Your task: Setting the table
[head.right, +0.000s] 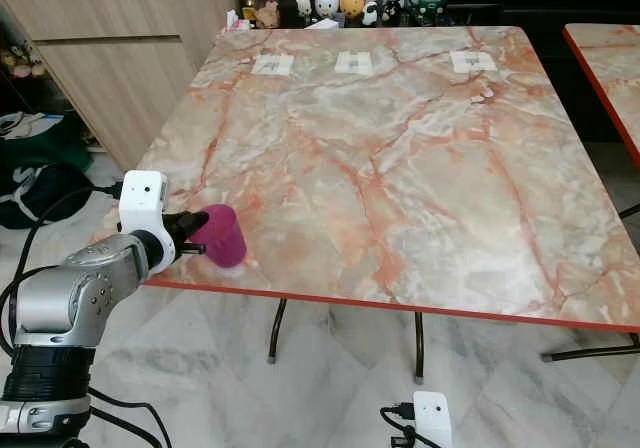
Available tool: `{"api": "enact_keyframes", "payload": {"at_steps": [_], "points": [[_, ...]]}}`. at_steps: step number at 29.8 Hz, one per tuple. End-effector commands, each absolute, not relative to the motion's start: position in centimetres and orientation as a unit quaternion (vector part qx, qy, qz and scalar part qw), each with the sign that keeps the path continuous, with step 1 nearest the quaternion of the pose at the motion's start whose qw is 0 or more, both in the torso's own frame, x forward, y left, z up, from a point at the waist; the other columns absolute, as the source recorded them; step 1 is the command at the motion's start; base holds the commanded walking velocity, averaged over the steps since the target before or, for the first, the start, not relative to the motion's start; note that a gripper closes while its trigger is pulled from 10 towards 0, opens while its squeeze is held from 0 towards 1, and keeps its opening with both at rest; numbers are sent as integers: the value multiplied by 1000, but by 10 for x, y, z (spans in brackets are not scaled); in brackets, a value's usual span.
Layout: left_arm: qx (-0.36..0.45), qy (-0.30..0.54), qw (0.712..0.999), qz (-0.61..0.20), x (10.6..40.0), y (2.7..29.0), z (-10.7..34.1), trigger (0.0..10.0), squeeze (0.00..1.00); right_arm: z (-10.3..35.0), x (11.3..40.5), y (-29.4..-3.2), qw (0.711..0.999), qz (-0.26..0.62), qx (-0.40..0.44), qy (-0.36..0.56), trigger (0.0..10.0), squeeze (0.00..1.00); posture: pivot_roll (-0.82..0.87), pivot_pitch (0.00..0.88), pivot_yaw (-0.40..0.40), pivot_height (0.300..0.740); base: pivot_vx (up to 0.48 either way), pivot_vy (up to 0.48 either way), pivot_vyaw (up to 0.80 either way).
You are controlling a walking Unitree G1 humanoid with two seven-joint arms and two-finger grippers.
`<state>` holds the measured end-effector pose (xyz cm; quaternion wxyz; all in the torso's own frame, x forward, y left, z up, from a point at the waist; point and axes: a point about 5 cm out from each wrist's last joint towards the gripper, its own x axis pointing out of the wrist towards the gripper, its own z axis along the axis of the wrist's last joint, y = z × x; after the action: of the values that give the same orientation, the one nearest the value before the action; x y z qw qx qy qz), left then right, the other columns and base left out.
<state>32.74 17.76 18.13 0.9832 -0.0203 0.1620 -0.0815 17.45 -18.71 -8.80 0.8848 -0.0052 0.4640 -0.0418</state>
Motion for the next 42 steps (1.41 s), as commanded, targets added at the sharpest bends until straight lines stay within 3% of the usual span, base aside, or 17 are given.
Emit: {"api": "enact_keyframes", "payload": {"at_steps": [1, 17, 20, 21, 25, 29, 30, 31, 42], "points": [[-11, 158, 984, -79, 326, 179, 186, 0, 0, -90, 170, -185, 879, -41, -2, 475, 10000, 0, 15, 109, 65, 740, 0, 0, 0], [3, 154, 983, -96, 324, 175, 187, 0, 0, -90, 170, -186, 879, -40, -3, 476, 10000, 0, 12, 106, 62, 740, 0, 0, 0], [18, 102, 991, -87, 325, 175, 194, 0, 0, -90, 170, -186, 879, -40, -5, 476, 10000, 0, 11, 103, 60, 740, 0, 0, 0], [20, 49, 995, -85, 323, 173, 201, 0, 0, -90, 170, -186, 878, -40, -5, 476, 10000, 0, 8, 101, 59, 740, 0, 0, 0], [-27, -46, 996, -75, 314, 168, 212, 0, 0, -90, 170, -188, 878, -40, -8, 476, 10000, 0, 7, 98, 55, 740, 0, 0, 0], [46, -72, 994, -61, 307, 169, 205, 0, 0, -90, 170, -188, 878, -39, -9, 476, 10000, 0, 2, 98, 51, 740, 0, 0, 0], [35, -79, 995, -45, 303, 173, 199, 3412, 0, -90, 170, -189, 878, -38, -9, 476, 10000, 0, 0, 98, 46, 740, 0, 0, 0], [19, -96, 995, -24, 297, 179, 192, 10000, 0, -90, 170, -189, 878, -38, -11, 476, 10000, 0, -4, 97, 42, 740, 0, 0, 0], [94, -135, 986, 28, 282, 202, 177, 10000, 0, -89, 170, -194, 880, -46, -8, 473, 10000, 0, -10, 94, 26, 740, 0, 0, 0]]}}
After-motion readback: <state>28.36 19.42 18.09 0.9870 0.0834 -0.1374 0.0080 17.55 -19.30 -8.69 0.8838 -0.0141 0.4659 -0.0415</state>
